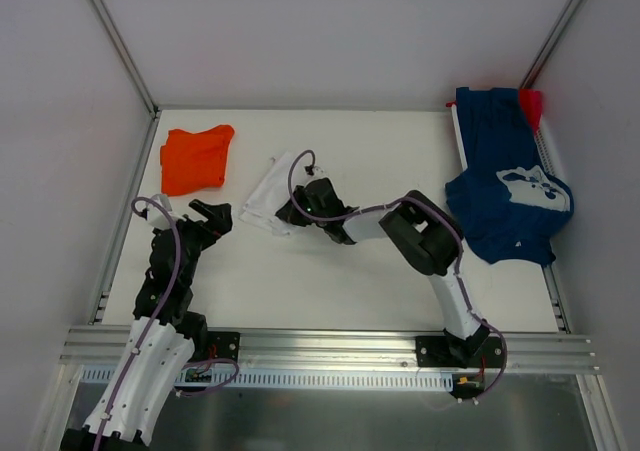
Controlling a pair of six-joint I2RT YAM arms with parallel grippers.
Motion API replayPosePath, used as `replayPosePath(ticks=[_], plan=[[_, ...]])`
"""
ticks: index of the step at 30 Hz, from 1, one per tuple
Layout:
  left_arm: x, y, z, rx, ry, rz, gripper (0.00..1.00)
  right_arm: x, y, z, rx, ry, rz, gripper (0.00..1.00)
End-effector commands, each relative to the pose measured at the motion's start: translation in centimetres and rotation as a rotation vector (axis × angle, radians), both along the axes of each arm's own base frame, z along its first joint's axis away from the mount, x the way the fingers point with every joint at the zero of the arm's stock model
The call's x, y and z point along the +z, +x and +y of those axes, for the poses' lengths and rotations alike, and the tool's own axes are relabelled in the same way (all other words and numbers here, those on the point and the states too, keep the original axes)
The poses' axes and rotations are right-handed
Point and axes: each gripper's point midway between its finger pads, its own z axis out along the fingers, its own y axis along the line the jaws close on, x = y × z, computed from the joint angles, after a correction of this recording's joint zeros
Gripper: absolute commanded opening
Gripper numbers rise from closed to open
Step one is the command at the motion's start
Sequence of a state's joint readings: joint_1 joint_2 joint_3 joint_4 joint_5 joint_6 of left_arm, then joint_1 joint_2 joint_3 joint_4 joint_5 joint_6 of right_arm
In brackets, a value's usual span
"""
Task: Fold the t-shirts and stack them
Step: Fold the long partially folded tshirt into a neat square
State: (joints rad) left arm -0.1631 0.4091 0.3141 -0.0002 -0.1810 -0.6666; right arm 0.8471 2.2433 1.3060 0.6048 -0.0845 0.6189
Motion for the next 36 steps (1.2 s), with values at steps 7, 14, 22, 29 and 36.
replayPosePath(ticks=[7, 14, 22, 29, 36], plan=[[-0.4, 0.0, -1.2, -0.037, -0.066, 0.020, 0.98, -0.8, -6.1, -11.8, -0.042, -0.181, -0.029, 0.01], [-0.7, 0.1, -1.8, -0.067, -0.084, 0.026, 0.99, 2.5, -7.9, -14.6, -0.042, -0.287, -0.123, 0.01], [3.1, 2.4, -7.4, -0.441, 0.054, -0.038, 0.99, 16.3, -9.8, -13.4, 0.000, -0.292, -0.320, 0.83], [0.6, 7.6, -12.8, -0.737, -0.036, 0.227, 0.99, 23.5, -14.7, -17.1, -0.016, -0.246, -0.411, 0.91], [-7.6, 10.3, -16.0, -0.963, -0.141, 0.460, 0.99, 22.0, -19.1, -24.8, -0.139, -0.146, -0.372, 0.91]])
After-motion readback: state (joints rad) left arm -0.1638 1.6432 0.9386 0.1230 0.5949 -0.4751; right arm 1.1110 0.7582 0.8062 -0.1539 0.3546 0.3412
